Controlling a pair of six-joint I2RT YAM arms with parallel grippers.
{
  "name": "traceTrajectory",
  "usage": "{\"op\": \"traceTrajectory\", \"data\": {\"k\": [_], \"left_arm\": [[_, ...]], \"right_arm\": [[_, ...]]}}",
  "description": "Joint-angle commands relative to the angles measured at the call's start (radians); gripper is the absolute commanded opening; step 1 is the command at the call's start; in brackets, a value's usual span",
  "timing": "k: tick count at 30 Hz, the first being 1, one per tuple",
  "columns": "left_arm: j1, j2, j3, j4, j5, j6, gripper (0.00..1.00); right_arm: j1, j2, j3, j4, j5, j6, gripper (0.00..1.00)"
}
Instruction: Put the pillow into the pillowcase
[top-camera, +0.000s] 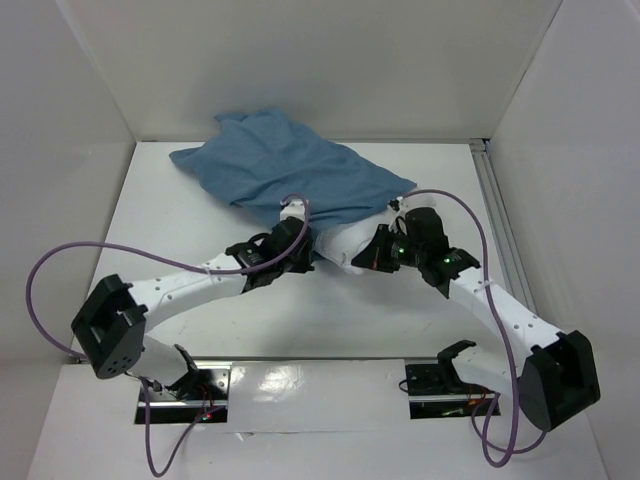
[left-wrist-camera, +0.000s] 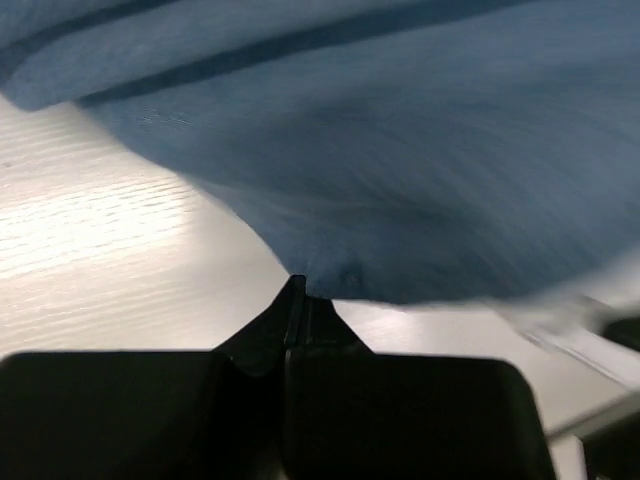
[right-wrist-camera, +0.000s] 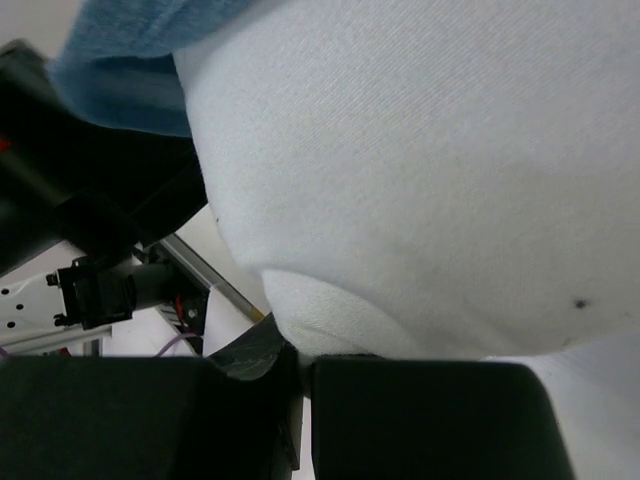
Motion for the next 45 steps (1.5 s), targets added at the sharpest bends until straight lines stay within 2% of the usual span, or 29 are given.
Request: {"op": "traceTrajectory", "data": {"k": [1, 6, 11, 18, 22, 25, 29, 31, 32, 34, 36, 39, 43, 45], "left_arm": [[-0.039, -0.111, 0.085, -0.018, 0.101, 0.047, 0.00], [-0.183, -0.131, 0.256, -0.079, 0.259, 0.057, 0.00], [-0.237, -0.079, 0.431, -0.079, 0.437, 0.078, 0.00], [-0.210, -0.045, 0.556, -0.154, 0.411, 0.152, 0.00], [-0.125, -0.034, 0.565, -0.163, 0.439, 0.152, 0.00], [-0.114, -0.062, 0.540, -0.188, 0.451, 0.152, 0.00], [-0.114, -0.163, 0.458, -0.295, 0.424, 0.118, 0.00], [-0.114, -0.270, 0.404, -0.359, 0.337, 0.072, 0.00], [-0.114, -0.304, 0.351, -0.382, 0.303, 0.057, 0.13], [-0.114, -0.367, 0.294, -0.415, 0.200, 0.008, 0.55], [-0.125, -0.453, 0.183, -0.430, 0.151, -0.041, 0.85], [-0.136, -0.561, 0.015, -0.418, 0.039, -0.153, 0.93], [-0.145, -0.658, -0.150, -0.377, -0.104, -0.270, 0.94], [-0.145, -0.669, -0.229, -0.349, -0.133, -0.321, 0.91]], "right_arm": [[-0.008, 0.036, 0.063, 0.098, 0.028, 0.007, 0.00], [-0.008, 0.157, 0.072, 0.263, 0.015, 0.056, 0.00], [-0.017, 0.267, 0.151, 0.326, 0.015, 0.070, 0.00], [-0.018, 0.280, 0.199, 0.402, 0.006, 0.122, 0.00], [-0.004, 0.311, 0.146, 0.533, -0.040, 0.208, 0.00], [0.059, 0.368, 0.142, 0.645, -0.070, 0.259, 0.00], [0.168, 0.452, 0.300, 0.607, -0.070, 0.205, 0.00], [0.208, 0.463, 0.342, 0.578, -0.070, 0.182, 0.00], [0.219, 0.463, 0.368, 0.569, -0.070, 0.169, 0.00], [0.231, 0.463, 0.378, 0.557, -0.070, 0.168, 0.00], [0.231, 0.463, 0.379, 0.557, -0.070, 0.168, 0.00], [0.240, 0.463, 0.388, 0.557, -0.070, 0.168, 0.00], [0.240, 0.483, 0.397, 0.544, -0.070, 0.159, 0.00], [0.240, 0.483, 0.397, 0.534, -0.070, 0.150, 0.00]]}}
